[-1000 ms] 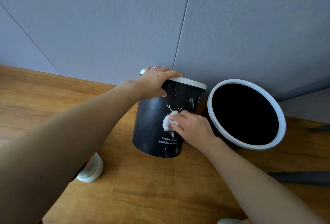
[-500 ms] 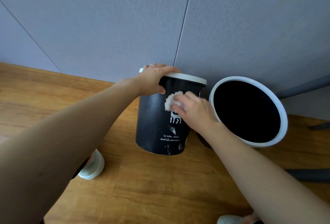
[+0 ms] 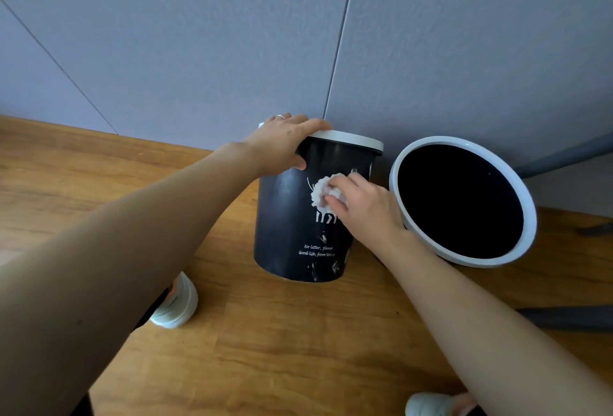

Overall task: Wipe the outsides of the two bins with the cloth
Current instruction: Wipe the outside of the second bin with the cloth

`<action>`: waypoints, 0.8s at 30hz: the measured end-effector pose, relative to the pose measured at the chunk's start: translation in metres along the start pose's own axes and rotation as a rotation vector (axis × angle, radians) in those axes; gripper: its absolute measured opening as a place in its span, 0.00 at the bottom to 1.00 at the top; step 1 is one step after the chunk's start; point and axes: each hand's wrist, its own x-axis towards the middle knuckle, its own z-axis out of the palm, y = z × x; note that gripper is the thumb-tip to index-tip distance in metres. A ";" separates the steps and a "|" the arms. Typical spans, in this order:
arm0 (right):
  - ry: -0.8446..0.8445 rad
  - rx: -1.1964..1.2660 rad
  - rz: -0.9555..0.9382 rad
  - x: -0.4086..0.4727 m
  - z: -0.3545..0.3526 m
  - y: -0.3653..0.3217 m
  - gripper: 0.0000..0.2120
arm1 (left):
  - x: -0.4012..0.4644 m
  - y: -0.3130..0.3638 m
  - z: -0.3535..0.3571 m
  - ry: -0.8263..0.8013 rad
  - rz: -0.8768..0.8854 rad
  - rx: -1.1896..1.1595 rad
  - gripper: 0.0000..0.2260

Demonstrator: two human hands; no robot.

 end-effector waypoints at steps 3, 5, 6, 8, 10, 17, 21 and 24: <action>0.007 -0.002 -0.019 -0.022 0.011 -0.006 0.08 | 0.001 0.000 0.001 0.001 -0.007 0.002 0.32; -0.051 0.026 -0.100 -0.049 0.023 -0.009 0.07 | 0.002 -0.001 0.002 0.002 -0.005 -0.008 0.32; -0.097 0.038 -0.144 -0.063 0.029 -0.010 0.06 | 0.002 -0.001 0.002 0.004 -0.004 -0.012 0.32; -0.142 0.047 -0.202 -0.083 0.037 -0.011 0.06 | 0.002 -0.001 0.002 -0.001 -0.007 -0.010 0.32; -0.108 0.046 -0.205 -0.085 0.039 -0.012 0.06 | 0.003 -0.002 0.002 -0.009 -0.014 -0.007 0.33; 0.087 0.008 0.017 -0.026 0.021 -0.004 0.08 | 0.002 0.000 0.002 -0.021 -0.036 0.005 0.33; 0.013 0.048 -0.050 -0.047 0.032 -0.007 0.09 | 0.001 0.000 0.002 -0.023 -0.046 0.008 0.34; -0.079 0.069 -0.112 -0.086 0.046 -0.015 0.10 | 0.002 0.001 0.001 -0.024 -0.043 0.015 0.33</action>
